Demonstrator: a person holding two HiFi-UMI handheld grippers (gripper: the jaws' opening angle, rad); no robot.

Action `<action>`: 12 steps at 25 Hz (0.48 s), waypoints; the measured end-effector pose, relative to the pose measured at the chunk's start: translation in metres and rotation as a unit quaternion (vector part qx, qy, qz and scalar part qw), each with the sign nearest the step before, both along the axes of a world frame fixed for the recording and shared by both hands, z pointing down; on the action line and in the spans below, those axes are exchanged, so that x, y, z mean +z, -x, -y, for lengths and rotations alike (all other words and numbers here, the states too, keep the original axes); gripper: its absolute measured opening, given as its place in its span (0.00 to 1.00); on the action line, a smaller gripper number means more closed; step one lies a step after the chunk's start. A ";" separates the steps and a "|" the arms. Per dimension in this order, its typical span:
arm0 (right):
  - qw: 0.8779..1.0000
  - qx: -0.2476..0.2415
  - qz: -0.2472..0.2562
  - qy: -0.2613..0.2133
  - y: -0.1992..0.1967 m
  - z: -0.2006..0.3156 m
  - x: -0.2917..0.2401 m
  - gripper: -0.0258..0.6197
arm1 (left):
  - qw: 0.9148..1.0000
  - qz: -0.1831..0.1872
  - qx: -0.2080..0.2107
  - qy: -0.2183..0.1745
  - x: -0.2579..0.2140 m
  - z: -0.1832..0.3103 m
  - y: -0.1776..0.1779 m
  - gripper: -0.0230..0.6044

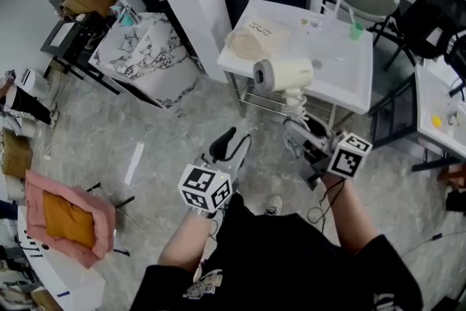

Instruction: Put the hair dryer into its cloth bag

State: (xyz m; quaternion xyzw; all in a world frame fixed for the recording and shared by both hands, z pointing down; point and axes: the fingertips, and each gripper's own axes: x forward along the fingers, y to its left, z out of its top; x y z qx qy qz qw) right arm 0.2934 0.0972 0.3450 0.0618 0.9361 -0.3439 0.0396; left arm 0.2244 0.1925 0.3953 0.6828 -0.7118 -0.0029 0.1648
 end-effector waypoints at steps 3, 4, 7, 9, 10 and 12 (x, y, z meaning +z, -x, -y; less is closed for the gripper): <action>1.000 0.008 -0.006 -0.002 0.017 0.001 -0.001 0.40 | 1.000 -0.003 0.008 -0.002 -0.001 0.001 0.019 0.29; 1.000 0.012 -0.007 0.000 0.024 0.001 0.000 0.40 | 1.000 -0.004 0.011 -0.002 -0.001 0.002 0.026 0.29; 0.999 0.025 -0.015 0.012 0.041 0.002 0.005 0.40 | 1.000 -0.009 0.021 -0.003 0.000 0.005 0.048 0.29; 1.000 0.027 -0.010 0.002 0.056 0.001 -0.003 0.40 | 1.000 -0.010 0.029 -0.004 -0.002 0.007 0.062 0.29; 1.000 0.030 -0.007 0.000 0.064 0.000 -0.005 0.40 | 0.999 -0.010 0.033 -0.004 -0.002 0.008 0.070 0.29; 0.999 0.043 -0.010 0.009 0.077 0.003 0.000 0.40 | 0.999 -0.008 0.042 -0.004 -0.002 0.011 0.088 0.29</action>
